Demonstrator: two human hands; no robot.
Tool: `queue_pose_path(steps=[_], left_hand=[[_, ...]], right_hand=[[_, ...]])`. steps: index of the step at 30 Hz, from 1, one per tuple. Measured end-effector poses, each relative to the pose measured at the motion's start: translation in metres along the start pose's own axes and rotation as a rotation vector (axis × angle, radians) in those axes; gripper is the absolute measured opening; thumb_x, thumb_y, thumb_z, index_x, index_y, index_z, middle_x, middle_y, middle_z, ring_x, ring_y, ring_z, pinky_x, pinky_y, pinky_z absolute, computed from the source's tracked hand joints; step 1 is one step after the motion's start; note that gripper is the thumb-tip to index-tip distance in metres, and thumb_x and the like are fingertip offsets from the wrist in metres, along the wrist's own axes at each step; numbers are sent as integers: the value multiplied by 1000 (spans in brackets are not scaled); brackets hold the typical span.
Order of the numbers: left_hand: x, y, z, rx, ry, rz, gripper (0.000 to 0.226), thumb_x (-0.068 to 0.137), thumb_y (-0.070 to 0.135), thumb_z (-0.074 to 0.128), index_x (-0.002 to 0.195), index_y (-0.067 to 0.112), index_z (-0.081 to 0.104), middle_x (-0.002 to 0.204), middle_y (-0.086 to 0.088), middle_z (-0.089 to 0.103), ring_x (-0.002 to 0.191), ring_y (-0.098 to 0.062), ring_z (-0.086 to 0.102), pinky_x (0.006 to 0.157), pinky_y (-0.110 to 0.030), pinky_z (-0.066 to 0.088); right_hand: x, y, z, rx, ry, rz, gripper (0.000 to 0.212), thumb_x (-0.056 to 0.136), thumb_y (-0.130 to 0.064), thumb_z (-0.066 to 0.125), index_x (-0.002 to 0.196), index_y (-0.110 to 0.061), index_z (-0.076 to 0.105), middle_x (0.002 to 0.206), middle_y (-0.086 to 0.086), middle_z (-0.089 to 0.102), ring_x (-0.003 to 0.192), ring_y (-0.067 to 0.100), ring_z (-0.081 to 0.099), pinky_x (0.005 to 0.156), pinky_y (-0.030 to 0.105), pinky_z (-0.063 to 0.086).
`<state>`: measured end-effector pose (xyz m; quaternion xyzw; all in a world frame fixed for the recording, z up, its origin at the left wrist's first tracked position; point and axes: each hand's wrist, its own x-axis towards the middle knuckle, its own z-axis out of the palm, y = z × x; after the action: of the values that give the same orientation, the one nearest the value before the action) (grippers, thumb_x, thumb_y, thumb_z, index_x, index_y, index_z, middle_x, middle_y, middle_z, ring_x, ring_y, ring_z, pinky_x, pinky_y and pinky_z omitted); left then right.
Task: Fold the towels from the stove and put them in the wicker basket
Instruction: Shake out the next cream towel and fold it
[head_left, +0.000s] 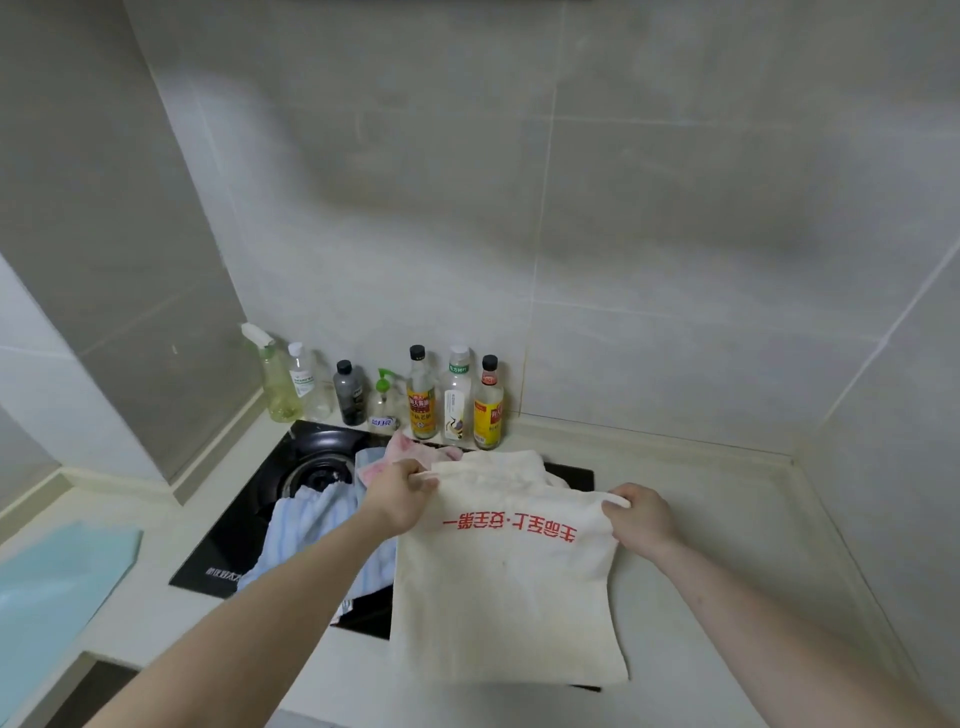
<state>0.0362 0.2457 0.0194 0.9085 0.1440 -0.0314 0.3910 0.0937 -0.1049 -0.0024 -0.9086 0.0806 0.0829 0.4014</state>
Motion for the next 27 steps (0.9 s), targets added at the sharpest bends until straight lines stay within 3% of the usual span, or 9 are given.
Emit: queue_pose_path(steps=[4, 10, 12, 14, 16, 19, 23, 27], left_hand=[[38, -10, 2, 93, -38, -28, 17, 99, 39, 57, 93, 24, 62, 92, -6, 71, 87, -26, 70, 77, -39, 59], [85, -25, 13, 152, -95, -8, 16, 102, 34, 48, 91, 23, 50, 113, -15, 61, 104, -33, 62, 88, -37, 49], [102, -34, 19, 192, -98, 3, 23, 96, 47, 47, 99, 28, 61, 114, -3, 62, 104, -24, 63, 92, -37, 51], [112, -33, 26, 198, -80, 26, 27, 98, 40, 53, 116, 28, 69, 109, 8, 62, 108, -21, 65, 94, -35, 52], [119, -30, 33, 219, -60, 47, 27, 101, 33, 53, 120, 19, 67, 103, 4, 63, 108, -25, 65, 91, -33, 50], [131, -33, 46, 199, -80, 41, 26, 106, 27, 44, 114, 11, 63, 101, -1, 59, 107, -27, 61, 90, -34, 46], [144, -41, 62, 214, -23, 69, 20, 106, 21, 41, 88, 25, 51, 99, 5, 59, 94, -17, 54, 79, -28, 38], [154, -54, 73, 194, -46, 73, 25, 99, 28, 36, 91, 41, 56, 120, 24, 64, 109, -11, 55, 98, -32, 46]], right_hand=[[30, -3, 14, -31, 59, -14, 12, 88, -14, 60, 86, -16, 72, 89, 5, 74, 84, 28, 68, 74, 30, 52], [71, 5, 39, -46, 113, -10, 16, 93, -11, 57, 97, -9, 73, 103, 9, 73, 96, 29, 65, 78, 29, 47], [86, 9, 45, -44, 119, 5, 19, 95, -12, 56, 106, -8, 71, 109, 11, 72, 101, 30, 65, 80, 28, 47], [100, 13, 50, -36, 119, 26, 19, 97, -13, 54, 109, -9, 69, 112, 12, 71, 102, 31, 65, 81, 29, 48], [113, 16, 56, -45, 118, 38, 18, 98, -13, 53, 109, -9, 67, 112, 12, 71, 102, 32, 65, 81, 31, 49], [130, 23, 65, -67, 111, 43, 18, 98, -12, 53, 109, -9, 67, 112, 12, 70, 102, 32, 65, 82, 31, 49], [152, 37, 80, -93, 87, 56, 20, 98, -15, 54, 112, -8, 66, 115, 14, 70, 104, 32, 65, 82, 30, 47], [160, 48, 88, -115, 69, 75, 18, 97, -16, 54, 109, -10, 66, 112, 13, 70, 98, 31, 64, 79, 28, 45]])
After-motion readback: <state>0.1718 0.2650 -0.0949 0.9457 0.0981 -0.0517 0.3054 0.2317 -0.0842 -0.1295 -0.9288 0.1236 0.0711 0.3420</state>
